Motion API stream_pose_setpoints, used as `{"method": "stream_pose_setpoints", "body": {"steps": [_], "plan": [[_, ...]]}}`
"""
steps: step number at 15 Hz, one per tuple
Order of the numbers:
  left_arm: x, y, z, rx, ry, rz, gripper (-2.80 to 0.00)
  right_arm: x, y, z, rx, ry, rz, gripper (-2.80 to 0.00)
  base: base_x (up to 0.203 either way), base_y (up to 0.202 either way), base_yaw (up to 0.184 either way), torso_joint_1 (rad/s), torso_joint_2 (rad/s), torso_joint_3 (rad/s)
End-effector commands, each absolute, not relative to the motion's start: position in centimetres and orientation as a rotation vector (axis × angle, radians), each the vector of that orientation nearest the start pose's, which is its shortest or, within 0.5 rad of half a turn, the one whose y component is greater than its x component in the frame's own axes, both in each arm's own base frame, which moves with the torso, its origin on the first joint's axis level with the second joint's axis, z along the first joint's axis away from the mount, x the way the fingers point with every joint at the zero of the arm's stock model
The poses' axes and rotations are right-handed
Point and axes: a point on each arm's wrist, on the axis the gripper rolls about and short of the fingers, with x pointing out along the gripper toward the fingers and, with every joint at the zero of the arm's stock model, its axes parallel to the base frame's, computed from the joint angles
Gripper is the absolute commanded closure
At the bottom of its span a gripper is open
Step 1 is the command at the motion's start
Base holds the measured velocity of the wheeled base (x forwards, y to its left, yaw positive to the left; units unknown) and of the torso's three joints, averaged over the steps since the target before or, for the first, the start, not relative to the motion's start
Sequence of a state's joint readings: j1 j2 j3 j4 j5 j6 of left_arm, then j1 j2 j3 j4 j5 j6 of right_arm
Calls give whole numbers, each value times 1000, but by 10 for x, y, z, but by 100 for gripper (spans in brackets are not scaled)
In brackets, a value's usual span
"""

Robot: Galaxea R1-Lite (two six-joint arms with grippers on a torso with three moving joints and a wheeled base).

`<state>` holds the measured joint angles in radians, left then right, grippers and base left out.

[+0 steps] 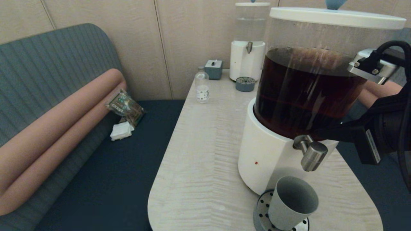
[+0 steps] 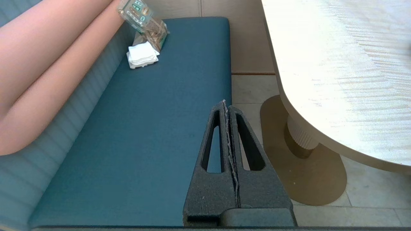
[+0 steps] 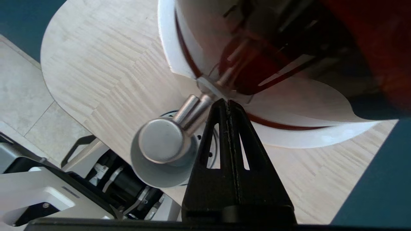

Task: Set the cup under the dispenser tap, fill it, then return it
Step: Turn on the faucet

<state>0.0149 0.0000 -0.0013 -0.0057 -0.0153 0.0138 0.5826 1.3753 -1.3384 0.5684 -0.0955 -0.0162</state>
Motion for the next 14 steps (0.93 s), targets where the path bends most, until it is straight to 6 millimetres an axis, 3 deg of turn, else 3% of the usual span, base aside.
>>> {"method": "stream_pose_setpoints", "body": {"steps": [1,14], "plan": [[-23,-1,77,14,-6,-1,0,173,112,304,-213,583,478,0,0,0,0,0,0,0],[-23,-1,76,14,-5,0,0,177,116,299,-178,604,498,0,0,0,0,0,0,0]]}}
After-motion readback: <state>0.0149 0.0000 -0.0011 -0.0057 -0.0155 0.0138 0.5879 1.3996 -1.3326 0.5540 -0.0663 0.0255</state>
